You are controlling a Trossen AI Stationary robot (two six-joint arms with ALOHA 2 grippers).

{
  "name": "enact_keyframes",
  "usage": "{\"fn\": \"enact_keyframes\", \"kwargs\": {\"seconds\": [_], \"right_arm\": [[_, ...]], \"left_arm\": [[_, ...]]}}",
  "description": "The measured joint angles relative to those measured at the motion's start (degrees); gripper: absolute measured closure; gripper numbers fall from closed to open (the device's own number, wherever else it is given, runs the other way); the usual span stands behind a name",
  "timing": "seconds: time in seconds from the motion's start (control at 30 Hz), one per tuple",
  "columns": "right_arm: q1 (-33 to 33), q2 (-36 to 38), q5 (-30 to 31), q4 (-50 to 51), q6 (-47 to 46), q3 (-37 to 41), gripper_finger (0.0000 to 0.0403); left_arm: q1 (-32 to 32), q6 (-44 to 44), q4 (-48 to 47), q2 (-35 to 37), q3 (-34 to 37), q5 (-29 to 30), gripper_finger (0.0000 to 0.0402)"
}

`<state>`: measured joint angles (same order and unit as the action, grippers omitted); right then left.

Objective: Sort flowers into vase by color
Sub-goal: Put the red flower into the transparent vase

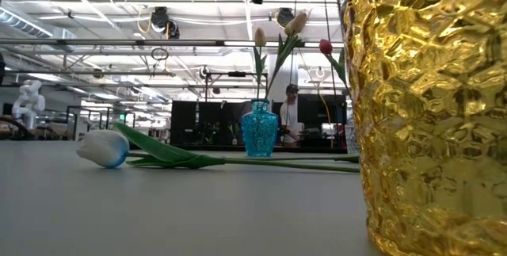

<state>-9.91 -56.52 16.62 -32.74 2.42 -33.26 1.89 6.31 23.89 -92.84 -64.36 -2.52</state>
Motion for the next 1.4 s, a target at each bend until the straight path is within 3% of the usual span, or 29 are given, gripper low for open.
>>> {"fn": "enact_keyframes", "kwargs": {"seconds": [0.3,0.8,1.1,1.4], "right_arm": [[0.0,12.1,0.6,15.8,1.3,0.0,0.0403],[-3.4,30.8,15.8,35.3,3.1,0.0,0.0402],[-3.4,39.7,25.4,42.0,6.0,0.0,0.0402],[-2.9,43.1,36.7,38.0,14.1,0.0,0.0402]], "left_arm": [[0.0,0.9,-8.5,4.5,0.0,2.4,0.0295],[0.0,-2.2,-36.3,15.4,0.5,16.4,0.0294],[0.0,-3.1,-36.4,21.9,8.2,23.7,0.0294],[0.0,-6.3,-31.0,33.0,20.2,27.5,0.0294]]}}
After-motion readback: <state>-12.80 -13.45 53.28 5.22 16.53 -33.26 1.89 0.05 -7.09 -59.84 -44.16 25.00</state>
